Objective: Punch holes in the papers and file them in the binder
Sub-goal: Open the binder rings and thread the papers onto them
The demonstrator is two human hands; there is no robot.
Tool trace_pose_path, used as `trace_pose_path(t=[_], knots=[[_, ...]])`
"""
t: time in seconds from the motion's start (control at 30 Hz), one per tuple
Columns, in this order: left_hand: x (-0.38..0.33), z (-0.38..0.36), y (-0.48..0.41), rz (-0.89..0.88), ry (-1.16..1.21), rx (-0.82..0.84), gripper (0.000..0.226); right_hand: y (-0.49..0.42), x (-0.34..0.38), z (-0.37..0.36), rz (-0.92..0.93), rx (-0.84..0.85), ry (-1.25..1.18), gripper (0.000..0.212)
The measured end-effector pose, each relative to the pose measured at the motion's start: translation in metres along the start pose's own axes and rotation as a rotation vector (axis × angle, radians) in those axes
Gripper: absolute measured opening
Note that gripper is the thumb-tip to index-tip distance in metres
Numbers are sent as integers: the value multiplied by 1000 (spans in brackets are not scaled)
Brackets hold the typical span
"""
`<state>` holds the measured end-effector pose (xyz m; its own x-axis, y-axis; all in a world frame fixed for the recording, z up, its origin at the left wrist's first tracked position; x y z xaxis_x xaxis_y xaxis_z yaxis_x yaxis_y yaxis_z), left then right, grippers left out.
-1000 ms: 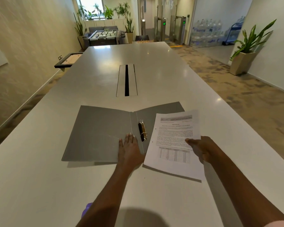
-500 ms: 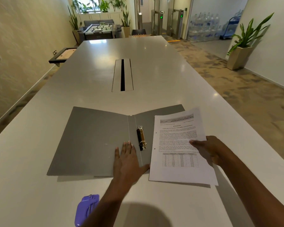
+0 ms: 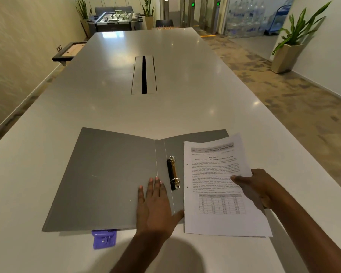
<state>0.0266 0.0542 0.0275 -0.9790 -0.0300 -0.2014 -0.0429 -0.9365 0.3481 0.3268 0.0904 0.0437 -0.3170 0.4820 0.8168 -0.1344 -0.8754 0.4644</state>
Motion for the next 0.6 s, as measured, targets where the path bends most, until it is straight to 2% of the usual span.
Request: trace_pose_path(t=[0.17,0.33,0.6], knots=[[-1,-14,29,9,-15,37,112,29,-20,0,-9,-19,49,16],[0,-27,55,3,-26,51,113,48,-32,3,-22,-40,113,30],[-2,-28,68,-8,-5,46,113,50,-24,6,30,-39,235,20]])
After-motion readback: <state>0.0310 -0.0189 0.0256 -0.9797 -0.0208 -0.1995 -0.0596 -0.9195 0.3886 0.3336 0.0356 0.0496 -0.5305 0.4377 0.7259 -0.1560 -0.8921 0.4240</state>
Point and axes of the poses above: each hand's wrist, its own y-axis away from the middle knuckle, its own z-axis out of the back of the hand, x = y × z, the point moved 3 cm from there along -y, towards the middle knuckle, and after that the axes turned 13 degrees about y, right-handed, at the moved point
